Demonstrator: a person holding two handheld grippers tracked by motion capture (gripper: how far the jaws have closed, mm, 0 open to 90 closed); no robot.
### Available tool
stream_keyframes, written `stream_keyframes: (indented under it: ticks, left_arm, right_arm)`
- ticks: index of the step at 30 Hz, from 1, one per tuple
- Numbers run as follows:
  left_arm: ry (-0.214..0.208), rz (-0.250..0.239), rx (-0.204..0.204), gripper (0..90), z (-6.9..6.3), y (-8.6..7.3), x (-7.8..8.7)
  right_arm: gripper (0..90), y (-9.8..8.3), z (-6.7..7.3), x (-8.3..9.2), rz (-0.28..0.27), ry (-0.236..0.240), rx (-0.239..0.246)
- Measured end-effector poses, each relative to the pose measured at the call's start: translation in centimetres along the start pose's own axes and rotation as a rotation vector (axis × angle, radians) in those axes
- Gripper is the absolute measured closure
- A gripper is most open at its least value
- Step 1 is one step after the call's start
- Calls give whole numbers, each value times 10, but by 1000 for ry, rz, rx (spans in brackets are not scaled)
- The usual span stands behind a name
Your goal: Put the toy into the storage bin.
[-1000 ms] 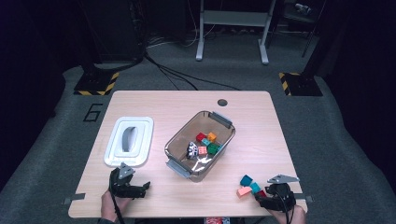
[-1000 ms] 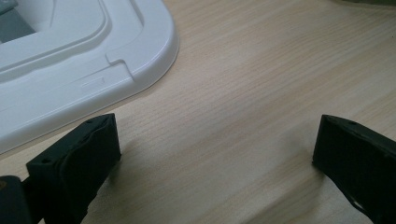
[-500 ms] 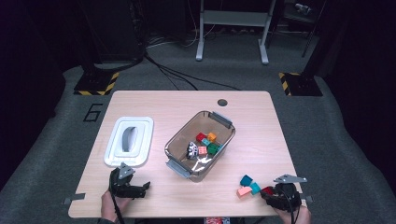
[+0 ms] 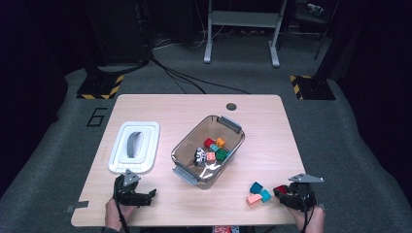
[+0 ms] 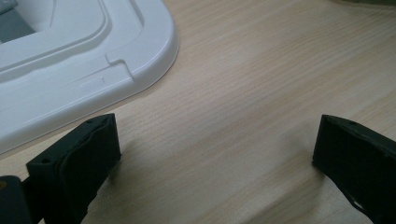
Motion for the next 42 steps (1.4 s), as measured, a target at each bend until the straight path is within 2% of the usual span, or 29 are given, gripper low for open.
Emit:
stream_keyframes:
  ticks: [14,17,18,19,23,24,31,32,42]
  left_arm:
    - [0,0,0,5,0,0,0]
    - [2,-3,5,5,0,0,0]
    - [0,-2,4,5,0,0,0]
    - [0,-2,4,5,0,0,0]
    - [0,-2,4,5,0,0,0]
    - [0,-2,4,5,0,0,0]
    - [1,-3,4,5,0,0,0]
    - [1,-3,4,6,0,0,0]
    - [0,-1,3,6,0,0,0]
  right_arm:
    - [586,36,-1,-10,-46,9,13]
    - [587,43,1,-13,-50,14,18]
    - [587,45,2,-14,-51,15,3]
    - [587,48,1,-16,-53,14,23]
    - [587,57,4,-20,-61,24,22]
    - [587,60,3,-21,-59,22,36]
    - [587,75,5,-27,-67,34,35]
    - [587,77,7,-27,-67,37,23]
    - [587,100,8,-31,-76,40,47]
Point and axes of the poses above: each handheld gripper's, and its own axes: x roughly backward along the jaws, y roughly out of its top, z roughly to its left, the point moved 10 cm from there along -x, roughly forward along the jaws, and after that the axes turned 10 degrees about y, right-handed, at the moved point
